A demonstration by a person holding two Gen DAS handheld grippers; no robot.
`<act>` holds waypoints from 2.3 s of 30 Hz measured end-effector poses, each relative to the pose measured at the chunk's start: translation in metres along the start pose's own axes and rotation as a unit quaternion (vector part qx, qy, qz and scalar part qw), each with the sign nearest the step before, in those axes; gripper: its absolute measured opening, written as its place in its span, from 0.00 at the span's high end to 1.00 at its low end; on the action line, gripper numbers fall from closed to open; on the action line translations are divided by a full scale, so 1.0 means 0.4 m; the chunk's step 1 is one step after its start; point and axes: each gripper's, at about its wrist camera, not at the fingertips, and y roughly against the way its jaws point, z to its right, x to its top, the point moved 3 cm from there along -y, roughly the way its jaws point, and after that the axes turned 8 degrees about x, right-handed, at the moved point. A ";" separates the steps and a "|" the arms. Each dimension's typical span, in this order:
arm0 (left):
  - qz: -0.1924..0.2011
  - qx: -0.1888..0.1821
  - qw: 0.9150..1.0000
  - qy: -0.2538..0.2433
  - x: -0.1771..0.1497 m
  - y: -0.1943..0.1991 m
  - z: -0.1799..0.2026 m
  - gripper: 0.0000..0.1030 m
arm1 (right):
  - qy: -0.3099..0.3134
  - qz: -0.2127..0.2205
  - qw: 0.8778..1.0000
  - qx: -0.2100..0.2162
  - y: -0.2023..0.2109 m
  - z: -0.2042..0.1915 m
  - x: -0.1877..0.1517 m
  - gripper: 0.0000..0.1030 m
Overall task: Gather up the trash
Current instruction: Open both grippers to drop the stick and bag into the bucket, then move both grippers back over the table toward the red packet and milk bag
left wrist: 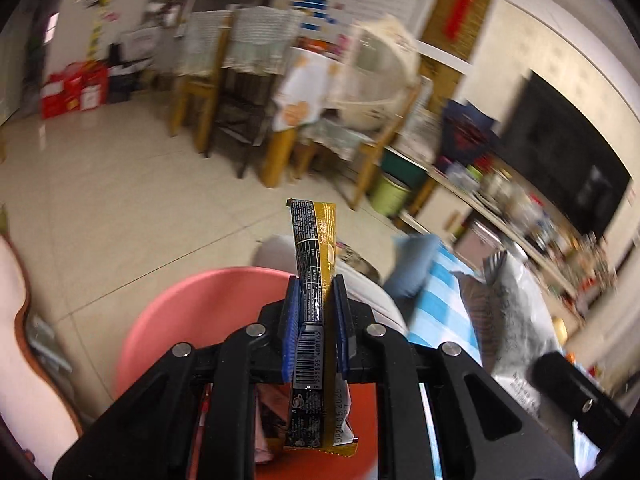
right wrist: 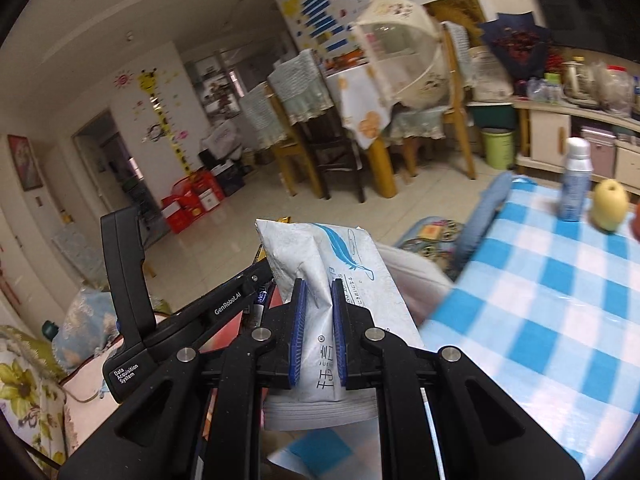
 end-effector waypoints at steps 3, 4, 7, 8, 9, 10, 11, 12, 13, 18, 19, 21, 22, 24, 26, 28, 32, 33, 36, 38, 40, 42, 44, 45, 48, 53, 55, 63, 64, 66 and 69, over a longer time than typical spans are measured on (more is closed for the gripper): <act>0.005 0.019 0.999 0.027 0.017 -0.004 -0.050 0.83 | 0.002 -0.025 0.999 0.021 -0.073 -0.032 -0.007 0.84; 0.007 0.026 0.999 0.036 0.021 -0.006 -0.062 0.82 | 0.004 -0.037 0.999 0.019 -0.100 -0.039 -0.014 0.83; 0.006 0.056 0.997 0.059 0.032 -0.017 -0.098 0.62 | -0.005 -0.063 0.998 0.019 -0.148 -0.038 -0.041 0.76; 0.005 0.062 0.996 0.062 0.033 -0.019 -0.103 0.54 | -0.012 -0.063 0.998 0.016 -0.148 -0.032 -0.052 0.60; 0.006 0.072 0.995 0.064 0.033 -0.019 -0.108 0.40 | -0.016 -0.060 0.998 0.009 -0.146 -0.029 -0.059 0.43; 0.008 0.079 0.995 0.062 0.033 -0.018 -0.111 0.33 | -0.018 -0.056 0.998 0.002 -0.139 -0.022 -0.066 0.39; 0.010 0.080 0.995 0.060 0.036 -0.019 -0.116 0.31 | -0.020 -0.051 0.998 -0.005 -0.126 -0.014 -0.072 0.36; 0.012 0.081 0.995 0.053 0.038 -0.019 -0.109 0.27 | -0.021 -0.049 0.999 -0.014 -0.114 -0.006 -0.077 0.32; 0.013 0.081 0.996 0.046 0.037 -0.018 -0.101 0.19 | -0.020 -0.046 0.998 -0.025 -0.103 0.008 -0.082 0.28; 0.020 0.074 0.997 -0.010 0.021 -0.009 -0.029 0.11 | -0.008 -0.039 0.995 -0.092 -0.030 0.059 -0.108 0.15; 0.021 0.072 0.997 -0.019 0.013 -0.004 -0.015 0.10 | -0.007 -0.041 0.994 -0.104 -0.014 0.073 -0.117 0.13; 0.025 0.064 0.997 -0.042 0.004 0.000 0.018 0.10 | -0.007 -0.041 0.992 -0.123 0.023 0.093 -0.135 0.13; 0.027 0.061 0.996 -0.052 -0.001 0.005 0.033 0.09 | -0.007 -0.041 0.991 -0.130 0.040 0.102 -0.144 0.13; 0.028 0.050 0.996 -0.067 -0.009 0.007 0.064 0.09 | -0.003 -0.043 0.989 -0.142 0.067 0.116 -0.159 0.13; 0.026 0.040 0.996 -0.080 -0.022 0.011 0.087 0.09 | 0.003 -0.044 0.987 -0.157 0.101 0.132 -0.175 0.13; 0.026 0.038 0.994 -0.095 -0.035 0.015 0.115 0.09 | 0.007 -0.046 0.985 -0.167 0.124 0.143 -0.188 0.12; 0.025 0.038 0.991 -0.127 -0.063 0.019 0.161 0.09 | 0.019 -0.046 0.981 -0.186 0.164 0.156 -0.212 0.10; 0.024 0.036 0.990 -0.135 -0.071 0.020 0.175 0.09 | 0.020 -0.047 0.980 -0.190 0.177 0.161 -0.219 0.10; 0.023 0.030 0.987 -0.156 -0.093 0.025 0.216 0.09 | 0.020 -0.045 0.979 -0.199 0.208 0.173 -0.231 0.10; 0.023 0.028 0.984 -0.172 -0.108 0.028 0.242 0.09 | 0.018 -0.043 0.978 -0.203 0.227 0.179 -0.236 0.10; 0.022 0.025 0.982 -0.187 -0.121 0.030 0.264 0.09 | 0.015 -0.038 0.977 -0.207 0.251 0.186 -0.241 0.10; 0.022 0.023 0.980 -0.198 -0.133 0.032 0.281 0.09 | 0.011 -0.033 0.977 -0.212 0.271 0.195 -0.245 0.10; 0.021 0.021 0.978 -0.208 -0.145 0.034 0.299 0.09 | 0.009 -0.029 0.976 -0.216 0.288 0.204 -0.251 0.10; 0.020 0.021 0.976 -0.214 -0.153 0.034 0.309 0.08 | 0.007 -0.026 0.975 -0.219 0.299 0.211 -0.254 0.10; 0.016 0.020 0.973 -0.228 -0.166 0.032 0.335 0.08 | -0.002 -0.022 0.975 -0.223 0.320 0.230 -0.261 0.10; 0.012 0.020 0.968 -0.249 -0.191 0.028 0.373 0.08 | -0.013 -0.020 0.973 -0.228 0.345 0.258 -0.274 0.10; 0.012 0.020 0.965 -0.261 -0.202 0.029 0.389 0.08 | -0.013 -0.018 0.973 -0.232 0.358 0.267 -0.279 0.10; 0.009 0.019 0.955 -0.297 -0.245 0.026 0.447 0.08 | -0.003 -0.012 0.968 -0.251 0.398 0.301 -0.294 0.10; 0.008 0.020 0.953 -0.302 -0.251 0.025 0.455 0.08 | -0.003 -0.013 0.967 -0.253 0.403 0.307 -0.296 0.10; 0.008 0.020 0.950 -0.311 -0.261 0.026 0.468 0.08 | -0.006 -0.013 0.966 -0.256 0.413 0.321 -0.300 0.10; 0.009 0.018 0.946 -0.324 -0.280 0.030 0.489 0.08 | -0.013 -0.012 0.965 -0.260 0.431 0.344 -0.305 0.10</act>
